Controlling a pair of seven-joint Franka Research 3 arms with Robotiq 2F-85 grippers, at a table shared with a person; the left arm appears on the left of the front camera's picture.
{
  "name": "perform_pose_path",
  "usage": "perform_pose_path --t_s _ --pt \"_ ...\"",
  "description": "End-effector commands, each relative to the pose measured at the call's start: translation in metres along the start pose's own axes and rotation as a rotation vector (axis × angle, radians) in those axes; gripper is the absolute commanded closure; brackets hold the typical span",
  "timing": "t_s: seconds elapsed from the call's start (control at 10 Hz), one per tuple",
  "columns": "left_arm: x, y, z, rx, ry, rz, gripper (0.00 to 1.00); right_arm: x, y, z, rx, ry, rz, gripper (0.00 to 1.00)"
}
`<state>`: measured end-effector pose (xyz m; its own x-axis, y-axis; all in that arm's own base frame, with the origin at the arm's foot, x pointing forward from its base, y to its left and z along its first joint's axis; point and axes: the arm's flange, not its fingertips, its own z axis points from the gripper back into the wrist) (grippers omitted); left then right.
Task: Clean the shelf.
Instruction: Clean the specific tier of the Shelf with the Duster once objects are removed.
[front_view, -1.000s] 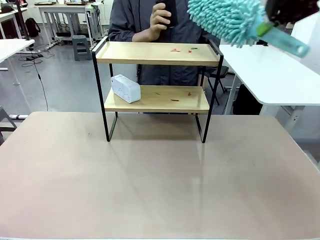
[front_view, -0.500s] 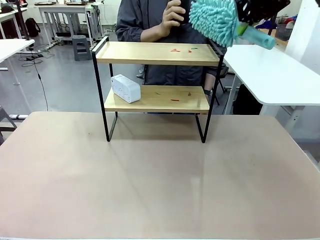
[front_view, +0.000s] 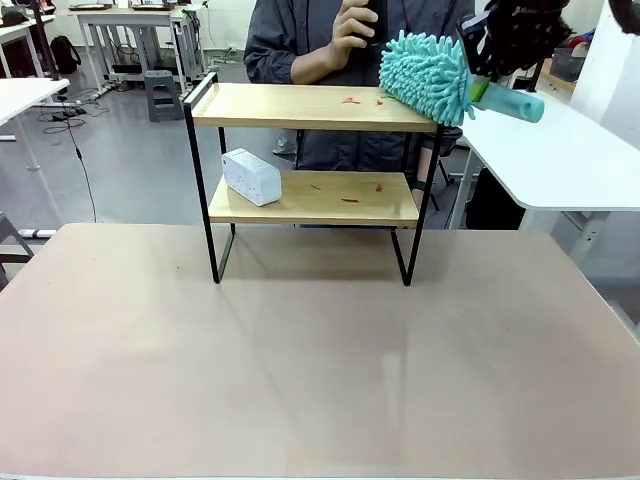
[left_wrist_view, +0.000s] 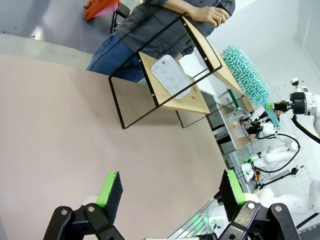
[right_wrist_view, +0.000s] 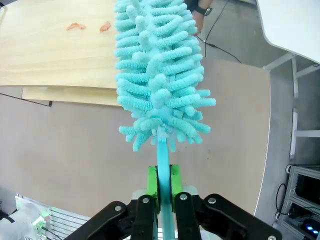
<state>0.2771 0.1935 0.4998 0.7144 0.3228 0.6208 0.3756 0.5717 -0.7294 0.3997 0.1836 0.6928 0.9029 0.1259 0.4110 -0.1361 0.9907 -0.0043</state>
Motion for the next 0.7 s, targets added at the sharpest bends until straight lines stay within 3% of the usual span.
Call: perform_pose_path --t_s 0.0,0.3,0.6 --pt "0.000 -0.001 -0.001 -0.014 -0.016 -0.018 0.00 0.001 0.004 0.010 0.008 -0.007 -0.013 0.88" --pt "0.000 -0.001 -0.001 -0.014 -0.016 -0.018 0.00 0.001 0.013 0.003 0.097 -0.001 0.148 0.88" --pt "0.000 -0.001 -0.001 -0.014 -0.016 -0.018 0.00 -0.003 0.020 -0.001 0.183 0.075 0.262 0.88"
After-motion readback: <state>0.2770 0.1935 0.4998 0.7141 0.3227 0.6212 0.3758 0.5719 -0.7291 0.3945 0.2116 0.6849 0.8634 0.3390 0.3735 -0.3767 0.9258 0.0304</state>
